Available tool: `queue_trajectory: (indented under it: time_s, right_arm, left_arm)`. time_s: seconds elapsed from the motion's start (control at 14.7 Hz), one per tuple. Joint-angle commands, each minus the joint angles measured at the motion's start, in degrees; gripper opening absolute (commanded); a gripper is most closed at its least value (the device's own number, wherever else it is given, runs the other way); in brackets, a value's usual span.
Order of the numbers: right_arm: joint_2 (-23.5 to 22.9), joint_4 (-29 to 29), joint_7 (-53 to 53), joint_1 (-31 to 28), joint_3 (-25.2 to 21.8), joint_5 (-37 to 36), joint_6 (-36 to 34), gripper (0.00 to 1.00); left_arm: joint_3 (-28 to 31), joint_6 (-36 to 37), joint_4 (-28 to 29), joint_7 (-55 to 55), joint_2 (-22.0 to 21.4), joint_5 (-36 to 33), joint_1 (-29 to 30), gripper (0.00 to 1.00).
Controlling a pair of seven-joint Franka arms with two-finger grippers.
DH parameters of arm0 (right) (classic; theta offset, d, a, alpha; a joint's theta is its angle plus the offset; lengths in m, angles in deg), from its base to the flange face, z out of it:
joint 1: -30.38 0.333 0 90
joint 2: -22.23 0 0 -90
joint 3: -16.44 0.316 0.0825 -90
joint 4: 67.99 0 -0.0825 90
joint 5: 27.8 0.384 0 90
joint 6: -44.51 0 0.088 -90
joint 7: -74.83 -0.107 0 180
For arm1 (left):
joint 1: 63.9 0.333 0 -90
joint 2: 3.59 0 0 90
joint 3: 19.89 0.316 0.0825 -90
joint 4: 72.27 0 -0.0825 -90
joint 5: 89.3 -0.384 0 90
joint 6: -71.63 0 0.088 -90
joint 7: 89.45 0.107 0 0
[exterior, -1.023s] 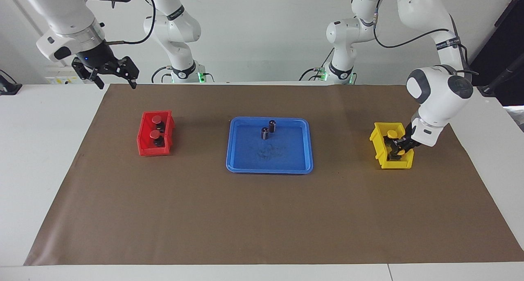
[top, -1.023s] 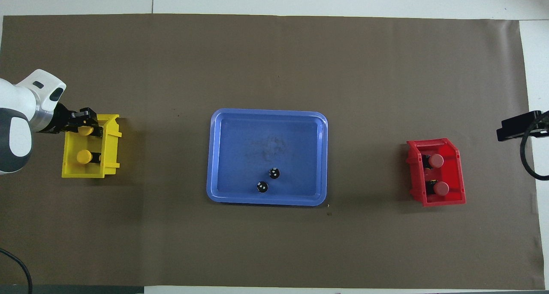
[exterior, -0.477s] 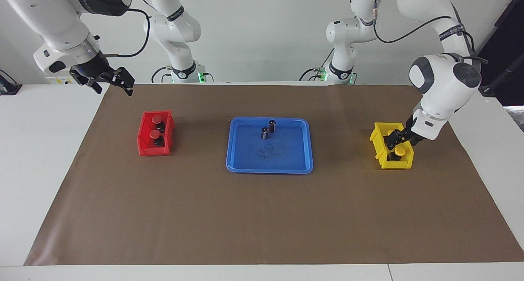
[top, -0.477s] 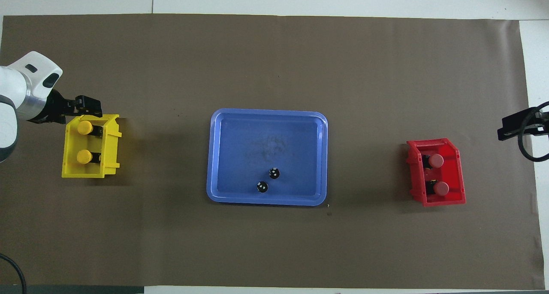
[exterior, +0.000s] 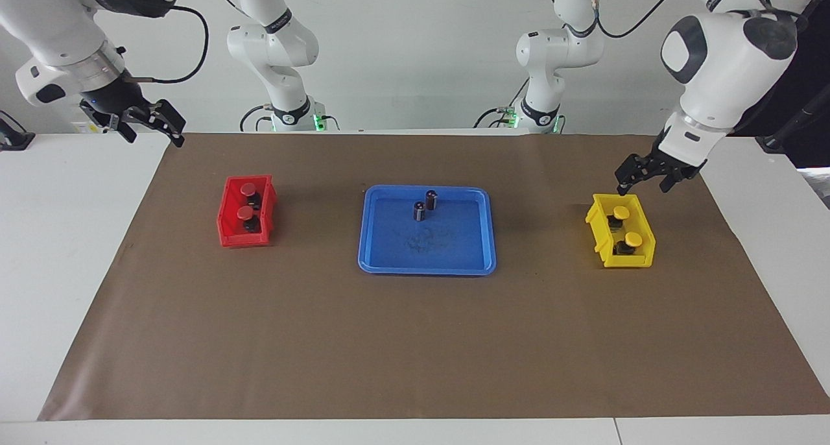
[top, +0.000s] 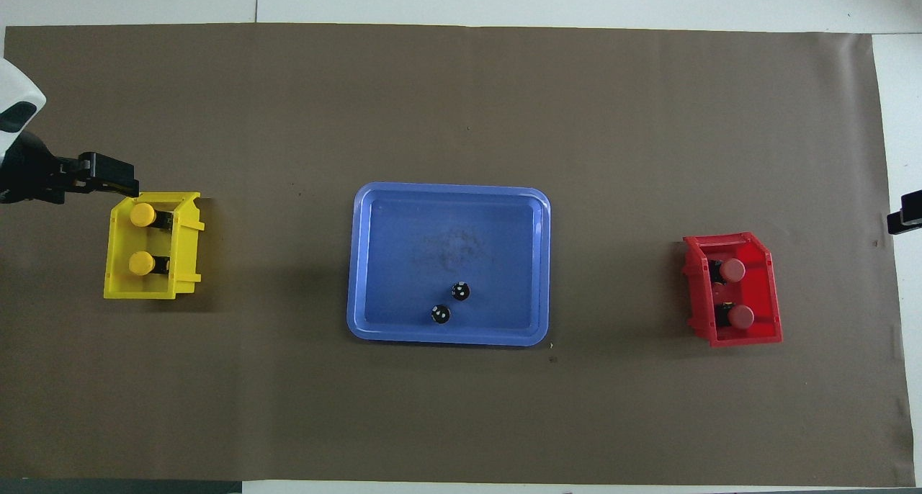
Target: Sort red and yellow buttons by color
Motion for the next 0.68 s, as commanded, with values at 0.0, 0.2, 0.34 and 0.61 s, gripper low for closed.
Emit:
queue_trajectory:
  time_s: [0.0, 0.2, 0.34, 0.61]
  right_arm:
    - [0.4, -0.2, 0.2, 0.5, 0.2, 0.3, -0.1, 1.0]
    - [0.5, -0.1, 0.2, 0.7, 0.5, 0.3, -0.4, 1.0]
    - [0.5, -0.1, 0.2, 0.7, 0.5, 0.3, -0.1, 1.0]
    - [0.5, -0.1, 0.1, 0.7, 1.5, 0.2, -0.1, 1.0]
  left_arm:
    - [0.4, 6.2, -4.8, 1.3, -0.5, -0.5, -0.8, 1.0]
    - [0.5, 11.5, -10.1, 2.8, 0.1, -0.5, -0.7, 1.0]
    - [0.7, 11.6, -10.1, 4.2, -0.7, -0.5, -0.7, 1.0]
    - [0.7, 11.1, -9.8, 5.4, -1.2, -0.4, -0.4, 1.0]
